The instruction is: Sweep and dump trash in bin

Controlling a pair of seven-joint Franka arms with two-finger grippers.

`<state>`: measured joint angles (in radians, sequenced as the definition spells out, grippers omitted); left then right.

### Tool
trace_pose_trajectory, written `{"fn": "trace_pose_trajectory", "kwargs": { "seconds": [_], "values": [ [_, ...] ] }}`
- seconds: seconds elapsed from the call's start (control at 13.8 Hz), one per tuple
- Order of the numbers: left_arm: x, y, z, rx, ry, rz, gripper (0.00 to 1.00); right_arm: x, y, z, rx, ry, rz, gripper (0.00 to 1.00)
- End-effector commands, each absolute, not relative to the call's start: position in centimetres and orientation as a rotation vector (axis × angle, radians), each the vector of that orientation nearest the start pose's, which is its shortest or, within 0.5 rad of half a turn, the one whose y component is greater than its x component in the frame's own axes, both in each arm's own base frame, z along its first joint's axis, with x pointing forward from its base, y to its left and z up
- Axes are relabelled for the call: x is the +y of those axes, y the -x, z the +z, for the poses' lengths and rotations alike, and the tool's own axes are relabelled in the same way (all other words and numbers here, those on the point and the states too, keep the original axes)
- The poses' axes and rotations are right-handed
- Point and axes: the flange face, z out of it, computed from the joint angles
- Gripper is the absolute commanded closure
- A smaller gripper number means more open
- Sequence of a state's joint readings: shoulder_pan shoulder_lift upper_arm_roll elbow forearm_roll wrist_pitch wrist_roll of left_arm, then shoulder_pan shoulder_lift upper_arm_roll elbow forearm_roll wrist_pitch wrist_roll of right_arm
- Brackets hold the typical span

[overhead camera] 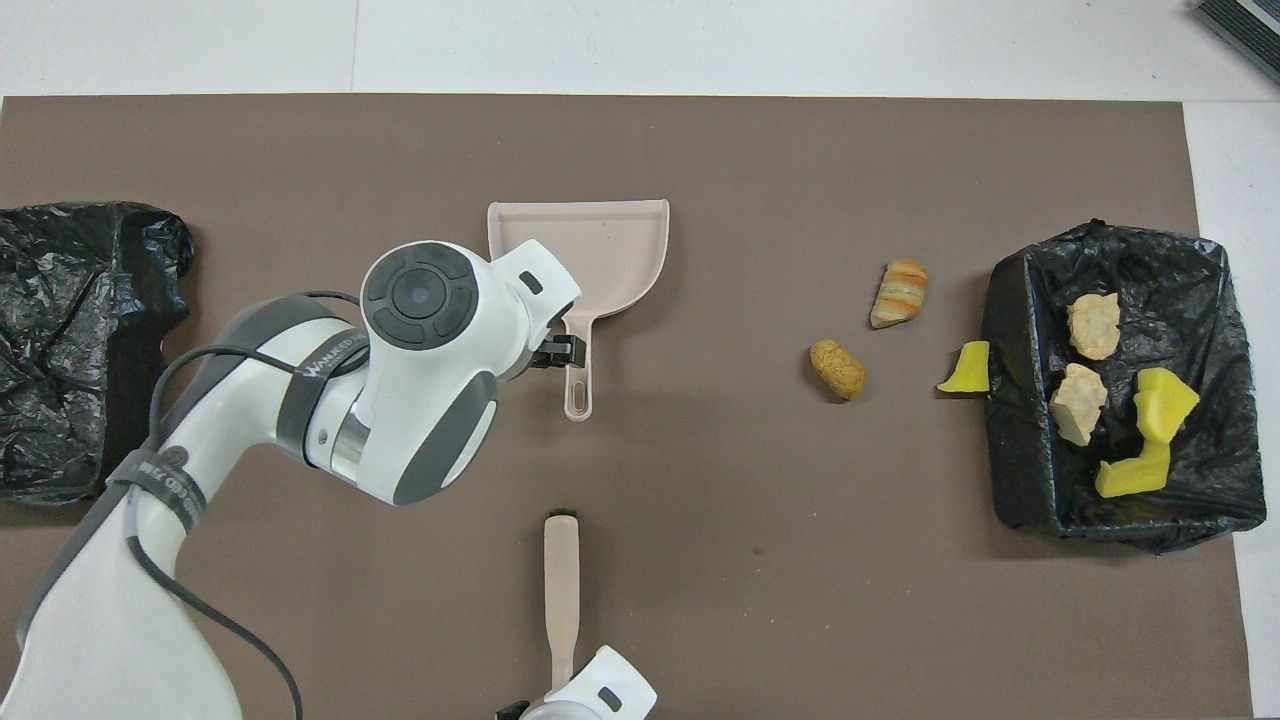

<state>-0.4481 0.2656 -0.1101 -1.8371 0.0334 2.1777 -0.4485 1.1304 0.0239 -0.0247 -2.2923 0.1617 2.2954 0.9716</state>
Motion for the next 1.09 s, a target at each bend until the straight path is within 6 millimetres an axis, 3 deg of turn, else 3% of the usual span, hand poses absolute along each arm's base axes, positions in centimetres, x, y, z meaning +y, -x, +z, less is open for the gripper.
{"fn": "trace_pose_trajectory", "kwargs": {
  "seconds": [0.0,0.22,0.43,0.72,0.87,0.94,1.01],
  "values": [
    [-35.4,-53.3,37.8,0.128,3.198,-0.140,0.00,45.1,-23.8,33.8,-0.127,3.086,0.223,0.75],
    [-38.6,-52.5,34.7,0.033,3.224,-0.159,0.00,45.7,-25.7,34.7,-0.143,3.088,0.284,1.00],
    [-38.4,-52.7,34.5,0.025,3.222,-0.153,0.00,44.2,-28.4,36.3,-0.061,3.084,0.298,1.00],
    [-38.2,-53.0,34.7,0.012,3.222,-0.155,0.00,38.7,-30.4,41.6,-0.082,3.104,0.375,1.00],
    [-38.0,-53.1,35.0,0.010,3.224,-0.162,0.00,34.7,-32.7,43.8,-0.082,3.091,0.402,1.00],
    [-37.9,-53.2,34.9,0.019,3.223,-0.164,0.14,33.5,-33.5,44.5,-0.084,3.085,0.403,1.00],
    [-37.9,-53.2,34.9,0.026,3.222,-0.164,0.53,32.2,-34.5,44.8,-0.065,3.101,0.392,1.00]
  ]
}}
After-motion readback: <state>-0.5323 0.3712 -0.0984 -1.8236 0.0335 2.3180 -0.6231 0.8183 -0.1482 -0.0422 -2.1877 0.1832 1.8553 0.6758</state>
